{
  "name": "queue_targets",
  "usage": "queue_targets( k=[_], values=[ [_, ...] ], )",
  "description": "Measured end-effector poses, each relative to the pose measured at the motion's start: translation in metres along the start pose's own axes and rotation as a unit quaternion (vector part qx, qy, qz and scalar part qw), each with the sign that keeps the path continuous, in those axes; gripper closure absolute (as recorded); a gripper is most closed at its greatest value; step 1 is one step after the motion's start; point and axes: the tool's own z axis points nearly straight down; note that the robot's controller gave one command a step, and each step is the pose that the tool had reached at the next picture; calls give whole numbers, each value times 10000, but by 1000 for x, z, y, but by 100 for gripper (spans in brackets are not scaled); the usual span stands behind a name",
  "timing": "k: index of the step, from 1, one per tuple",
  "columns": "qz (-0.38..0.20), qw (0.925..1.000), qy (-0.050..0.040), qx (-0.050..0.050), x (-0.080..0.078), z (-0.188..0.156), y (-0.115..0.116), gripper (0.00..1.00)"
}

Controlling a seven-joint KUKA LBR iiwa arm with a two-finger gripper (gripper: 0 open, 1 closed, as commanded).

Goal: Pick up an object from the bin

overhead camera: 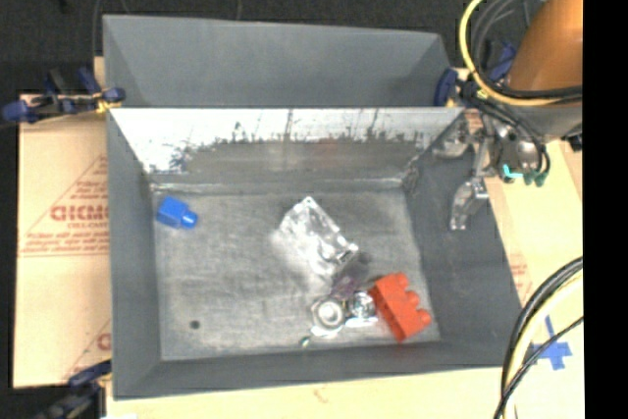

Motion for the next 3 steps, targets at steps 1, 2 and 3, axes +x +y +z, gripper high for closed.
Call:
queue_targets(
  k=[1,2,3],
  values=[
    [-980,9952,-23,3,91,129,20,0],
    [-1315,9911,-213,88,107,126,38,0],
    [32,10000,-51,-19,108,129,82,0]
  ],
)
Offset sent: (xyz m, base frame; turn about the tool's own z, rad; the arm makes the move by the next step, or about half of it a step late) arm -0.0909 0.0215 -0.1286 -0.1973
